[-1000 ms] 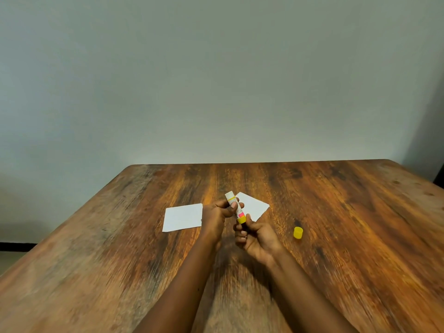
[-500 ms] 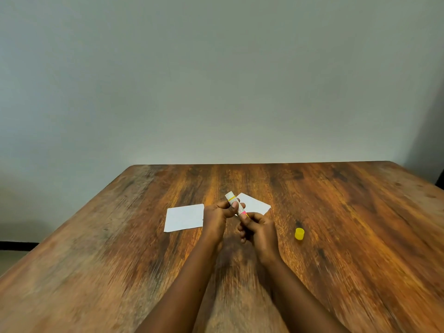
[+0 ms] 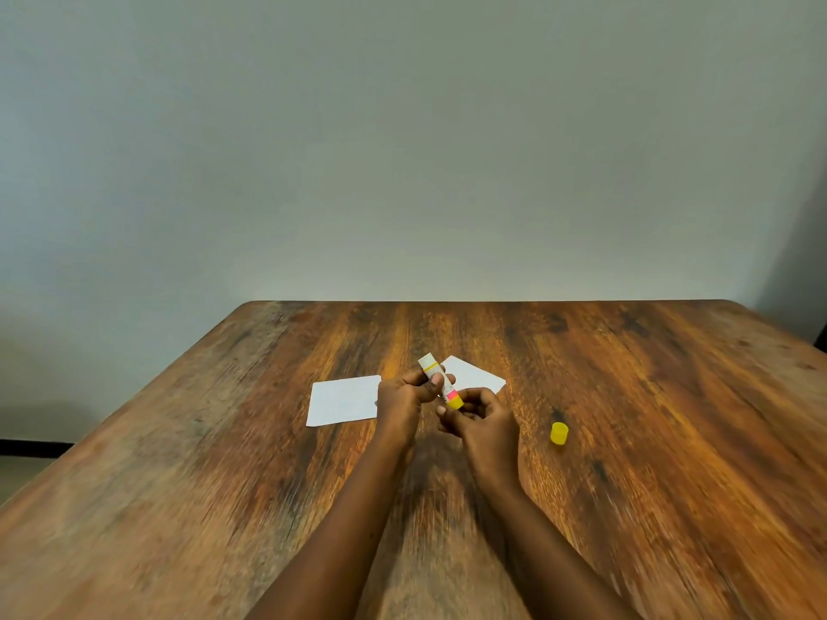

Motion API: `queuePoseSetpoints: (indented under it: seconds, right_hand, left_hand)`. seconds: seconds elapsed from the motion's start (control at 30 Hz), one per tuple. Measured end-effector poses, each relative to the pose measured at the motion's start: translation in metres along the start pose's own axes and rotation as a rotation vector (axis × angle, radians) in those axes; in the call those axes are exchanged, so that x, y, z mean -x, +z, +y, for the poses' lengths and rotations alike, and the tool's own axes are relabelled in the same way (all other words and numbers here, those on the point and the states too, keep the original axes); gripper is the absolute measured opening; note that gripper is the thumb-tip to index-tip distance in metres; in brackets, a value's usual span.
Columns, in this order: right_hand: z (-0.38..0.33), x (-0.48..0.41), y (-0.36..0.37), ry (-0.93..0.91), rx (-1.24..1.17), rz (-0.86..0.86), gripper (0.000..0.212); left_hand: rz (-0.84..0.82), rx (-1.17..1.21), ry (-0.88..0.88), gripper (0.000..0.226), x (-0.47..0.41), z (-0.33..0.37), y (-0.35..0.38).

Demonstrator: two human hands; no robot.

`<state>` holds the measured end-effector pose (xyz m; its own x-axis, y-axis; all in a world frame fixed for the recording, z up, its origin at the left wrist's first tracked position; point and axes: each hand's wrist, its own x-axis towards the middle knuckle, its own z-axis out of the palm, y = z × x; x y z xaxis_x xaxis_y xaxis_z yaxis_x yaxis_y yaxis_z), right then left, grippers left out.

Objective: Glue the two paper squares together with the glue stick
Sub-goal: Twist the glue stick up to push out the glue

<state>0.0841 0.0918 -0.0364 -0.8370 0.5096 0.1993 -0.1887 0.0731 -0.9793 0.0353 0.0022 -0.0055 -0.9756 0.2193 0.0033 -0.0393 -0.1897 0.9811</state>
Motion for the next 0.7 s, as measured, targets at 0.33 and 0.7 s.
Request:
queuePoseSetpoints:
  seconds: [0.33,0.7]
  right_hand:
    - [-0.010,-0.007,-0.003,0.687,-0.711,-0.215,0.045]
    - [0.000,0.002,-0.005,-0.187,0.159,-0.036,0.024]
  left_hand:
    - [-0.091,0.015,0.020,0.019,0.002,0.001,0.001]
    - [0.007,0.007,0.033,0.015,-0.001,0.002,-0.005]
